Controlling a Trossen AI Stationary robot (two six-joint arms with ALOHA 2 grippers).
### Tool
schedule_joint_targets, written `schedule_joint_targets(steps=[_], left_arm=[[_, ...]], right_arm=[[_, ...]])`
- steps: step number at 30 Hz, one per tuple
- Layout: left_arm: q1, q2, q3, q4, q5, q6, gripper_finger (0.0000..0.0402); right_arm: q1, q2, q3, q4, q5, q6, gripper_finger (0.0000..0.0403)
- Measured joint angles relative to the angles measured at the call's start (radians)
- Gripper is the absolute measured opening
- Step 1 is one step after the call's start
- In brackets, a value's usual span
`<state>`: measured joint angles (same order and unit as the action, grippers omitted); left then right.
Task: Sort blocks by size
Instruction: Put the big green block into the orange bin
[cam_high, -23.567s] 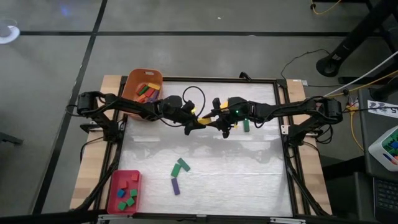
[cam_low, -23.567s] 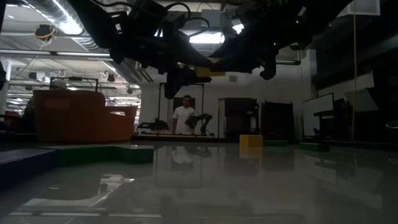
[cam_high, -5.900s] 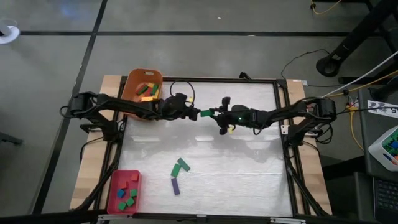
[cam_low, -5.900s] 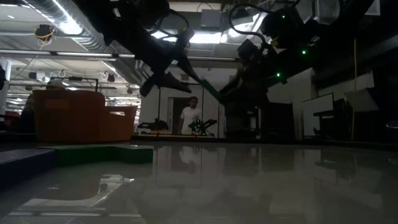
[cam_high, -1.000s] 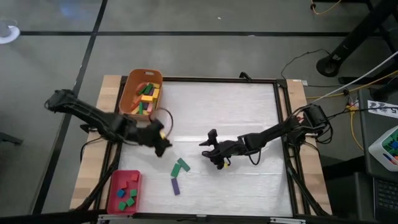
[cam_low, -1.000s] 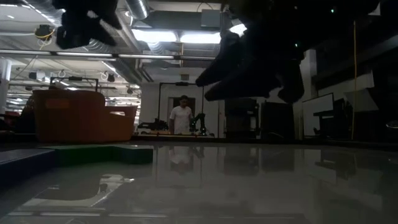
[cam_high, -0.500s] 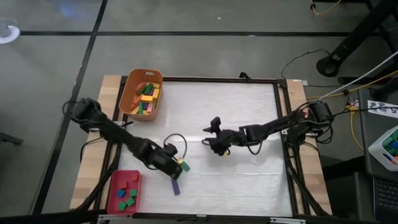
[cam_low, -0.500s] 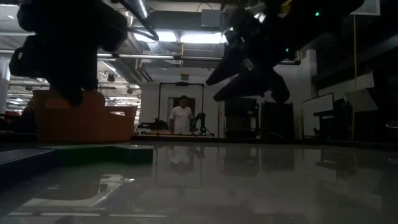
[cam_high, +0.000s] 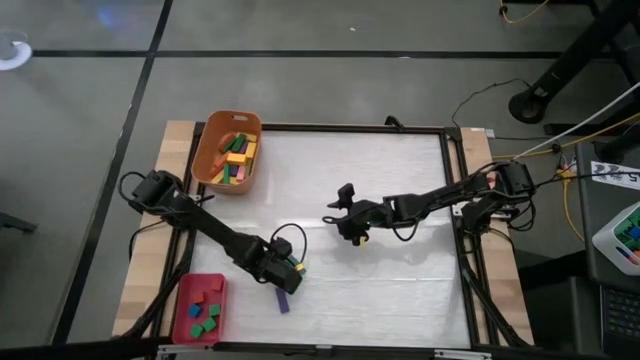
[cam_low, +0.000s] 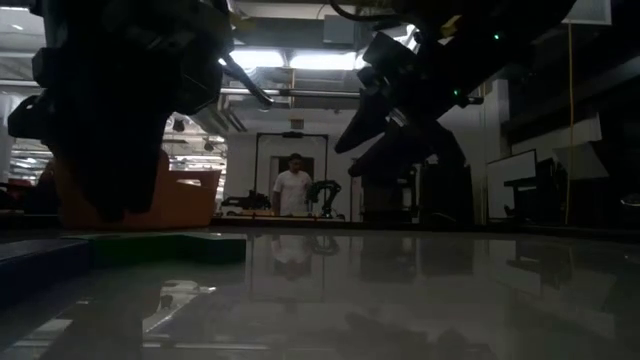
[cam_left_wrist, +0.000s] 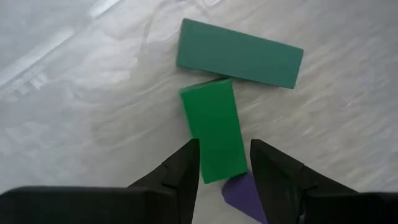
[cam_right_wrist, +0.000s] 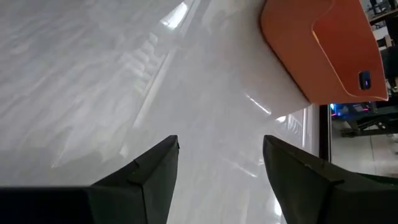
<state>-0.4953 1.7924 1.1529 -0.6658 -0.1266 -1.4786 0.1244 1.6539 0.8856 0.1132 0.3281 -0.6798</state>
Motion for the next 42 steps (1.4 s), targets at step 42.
schedule_joint_targets(steps=[42], left_arm=[[0.039, 0.083, 0.001, -0.009, 0.064, 0.073, 0.0109]], right_arm=[[-0.022, -0.448, -0.145, -0.323, -0.001, 0.030, 0.0231]])
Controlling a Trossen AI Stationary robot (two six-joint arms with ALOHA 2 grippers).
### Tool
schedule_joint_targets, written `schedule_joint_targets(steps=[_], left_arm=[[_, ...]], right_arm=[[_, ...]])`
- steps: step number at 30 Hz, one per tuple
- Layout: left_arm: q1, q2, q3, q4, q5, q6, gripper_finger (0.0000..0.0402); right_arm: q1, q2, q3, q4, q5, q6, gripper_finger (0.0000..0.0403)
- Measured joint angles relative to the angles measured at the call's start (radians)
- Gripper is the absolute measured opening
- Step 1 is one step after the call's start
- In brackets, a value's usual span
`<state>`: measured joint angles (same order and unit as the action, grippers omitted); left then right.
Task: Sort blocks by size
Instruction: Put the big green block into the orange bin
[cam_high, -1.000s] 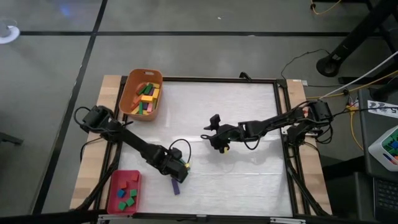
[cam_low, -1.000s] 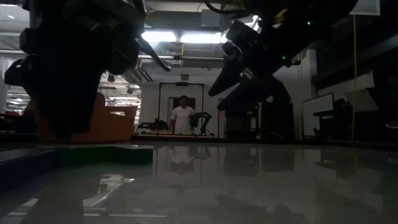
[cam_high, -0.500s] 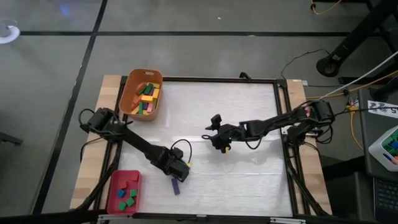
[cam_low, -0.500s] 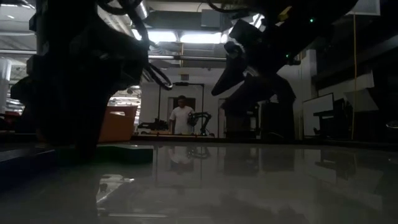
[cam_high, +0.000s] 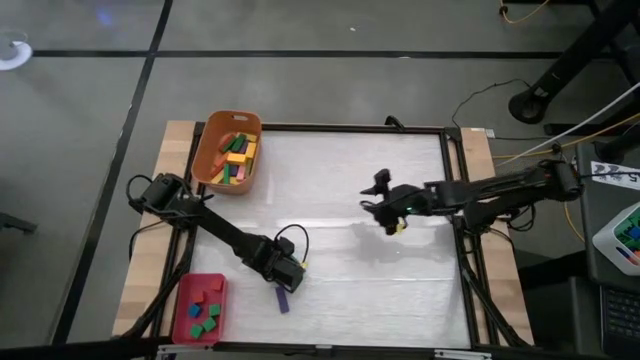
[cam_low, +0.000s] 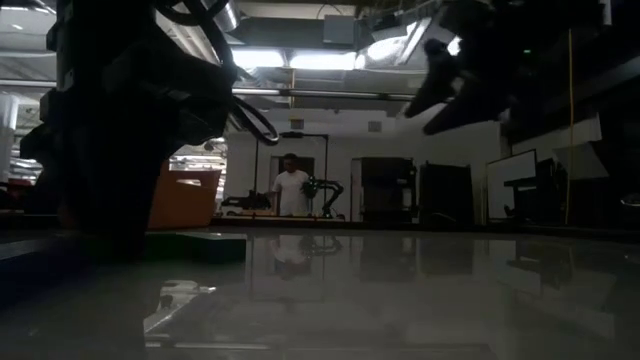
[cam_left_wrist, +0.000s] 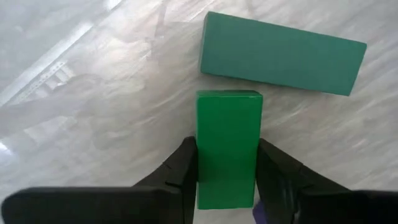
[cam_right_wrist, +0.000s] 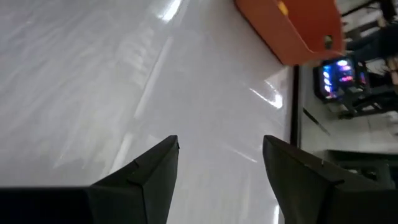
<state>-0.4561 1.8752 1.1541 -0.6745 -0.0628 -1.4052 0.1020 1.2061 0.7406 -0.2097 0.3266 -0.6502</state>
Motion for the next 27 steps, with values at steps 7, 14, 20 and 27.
schedule_joint_targets(steps=[7, 14, 20, 27], left_arm=[[0.005, -0.060, -0.005, 0.012, 0.002, 0.000, 0.0109], [0.037, -0.169, -0.004, 0.025, -0.012, 0.005, 0.0109], [0.107, -0.279, -0.003, 0.036, -0.080, 0.086, 0.0109], [0.217, -0.429, -0.003, 0.022, -0.219, 0.270, 0.0109]], right_arm=[[0.002, -0.218, -0.170, 0.037, 0.013, 0.050, 0.0231], [0.002, -0.350, -0.359, 0.103, 0.013, 0.129, 0.0231], [0.002, -0.389, -0.469, 0.276, -0.041, 0.126, 0.0231], [0.002, -0.389, -0.515, 0.279, -0.112, 0.104, 0.0231]])
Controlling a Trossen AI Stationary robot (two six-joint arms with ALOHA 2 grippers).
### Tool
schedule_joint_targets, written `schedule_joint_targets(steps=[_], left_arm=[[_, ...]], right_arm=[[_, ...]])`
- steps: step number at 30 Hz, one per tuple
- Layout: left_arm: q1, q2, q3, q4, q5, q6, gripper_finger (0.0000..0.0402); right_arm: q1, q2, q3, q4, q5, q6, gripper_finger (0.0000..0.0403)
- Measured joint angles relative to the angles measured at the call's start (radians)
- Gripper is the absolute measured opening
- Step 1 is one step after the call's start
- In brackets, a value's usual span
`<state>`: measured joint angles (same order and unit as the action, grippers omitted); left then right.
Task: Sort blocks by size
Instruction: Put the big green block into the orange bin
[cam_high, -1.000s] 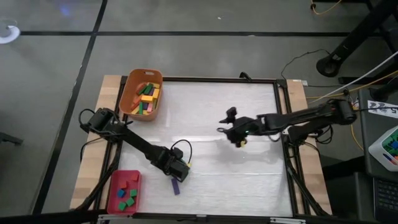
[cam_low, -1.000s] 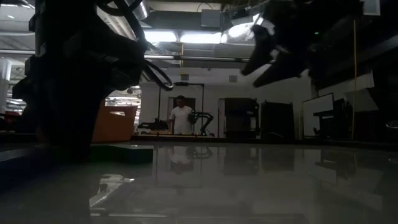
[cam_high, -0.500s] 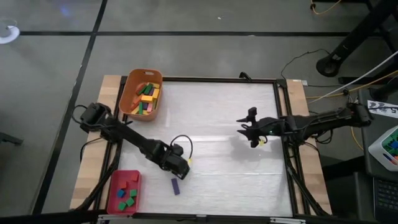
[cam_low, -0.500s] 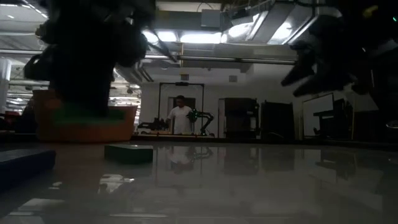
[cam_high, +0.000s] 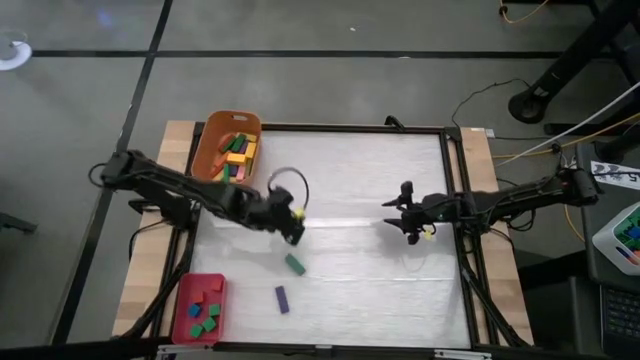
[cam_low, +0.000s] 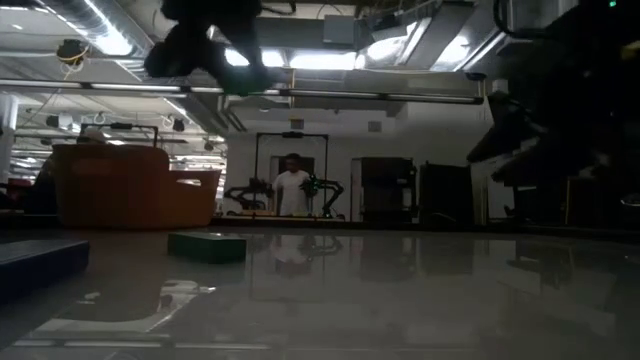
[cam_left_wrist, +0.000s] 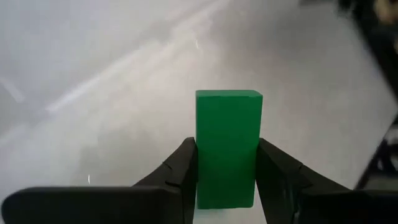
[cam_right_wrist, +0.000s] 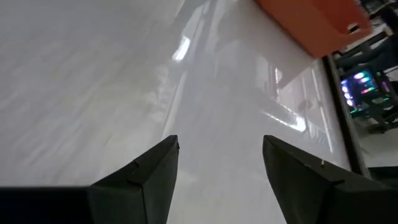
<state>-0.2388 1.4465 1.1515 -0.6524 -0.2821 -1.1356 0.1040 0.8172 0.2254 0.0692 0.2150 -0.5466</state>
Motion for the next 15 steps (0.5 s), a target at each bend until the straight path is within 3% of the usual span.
schedule_joint_targets(steps=[7, 12, 15], left_arm=[[0.122, -0.145, 0.000, -0.093, -0.199, 0.158, 0.0109], [0.217, -0.213, 0.001, -0.266, -0.356, 0.204, 0.0112], [0.283, -0.230, 0.001, -0.365, -0.393, 0.203, 0.0112]], right_arm=[[0.000, -0.093, -0.081, 0.070, -0.009, 0.009, 0.0231], [0.000, -0.205, -0.104, 0.068, -0.030, -0.006, 0.0231], [0.000, -0.280, -0.117, 0.069, -0.043, -0.012, 0.0231]])
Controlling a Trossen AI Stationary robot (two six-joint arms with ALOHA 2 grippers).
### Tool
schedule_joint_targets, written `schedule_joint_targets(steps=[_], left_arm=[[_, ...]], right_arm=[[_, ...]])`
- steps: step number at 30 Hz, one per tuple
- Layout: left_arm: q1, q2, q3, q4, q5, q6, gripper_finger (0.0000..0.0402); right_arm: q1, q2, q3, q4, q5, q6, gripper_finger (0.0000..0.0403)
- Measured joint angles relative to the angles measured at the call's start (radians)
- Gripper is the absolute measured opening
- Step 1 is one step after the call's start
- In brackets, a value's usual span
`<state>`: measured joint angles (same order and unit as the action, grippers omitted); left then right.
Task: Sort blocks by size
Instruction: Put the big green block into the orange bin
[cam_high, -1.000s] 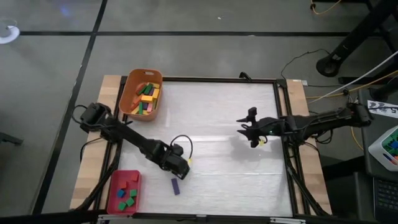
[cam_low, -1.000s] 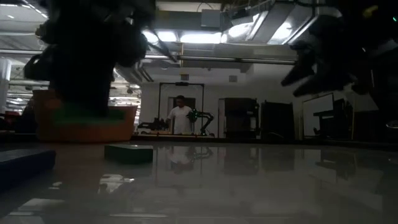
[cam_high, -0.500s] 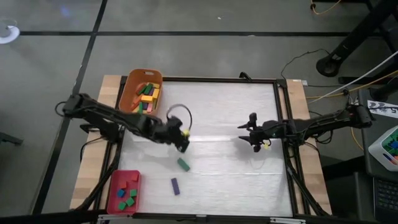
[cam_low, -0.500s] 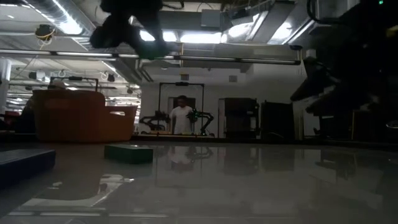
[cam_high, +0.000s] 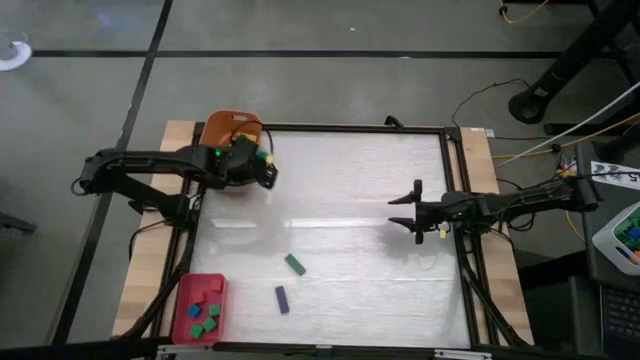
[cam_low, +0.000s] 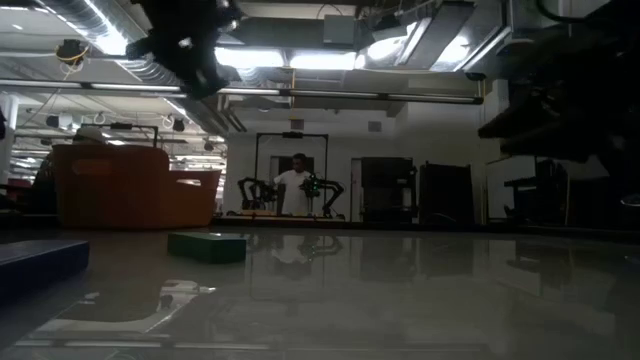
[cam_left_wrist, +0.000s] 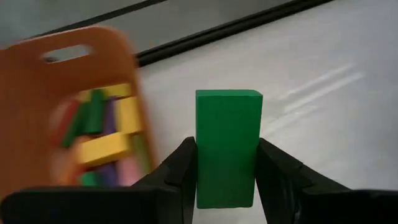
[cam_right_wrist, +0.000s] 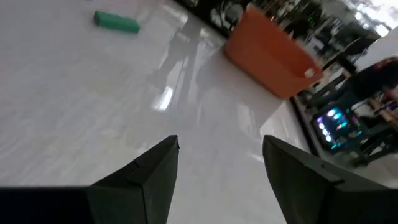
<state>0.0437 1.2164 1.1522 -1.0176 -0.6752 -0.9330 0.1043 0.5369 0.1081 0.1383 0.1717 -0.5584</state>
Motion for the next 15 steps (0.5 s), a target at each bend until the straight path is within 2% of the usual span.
schedule_joint_targets(steps=[6, 10, 15], left_arm=[[0.121, 0.007, -0.001, -0.116, -0.009, -0.001, 0.0114], [0.195, 0.009, -0.025, -0.116, -0.017, 0.005, 0.0114], [0.279, 0.010, -0.070, -0.119, -0.017, 0.033, 0.0140]], right_arm=[[0.000, -0.146, -0.032, -0.026, 0.000, -0.029, 0.0231], [0.000, -0.228, -0.038, -0.098, 0.002, -0.030, 0.0231], [0.000, -0.311, -0.038, -0.166, 0.004, -0.030, 0.0231]])
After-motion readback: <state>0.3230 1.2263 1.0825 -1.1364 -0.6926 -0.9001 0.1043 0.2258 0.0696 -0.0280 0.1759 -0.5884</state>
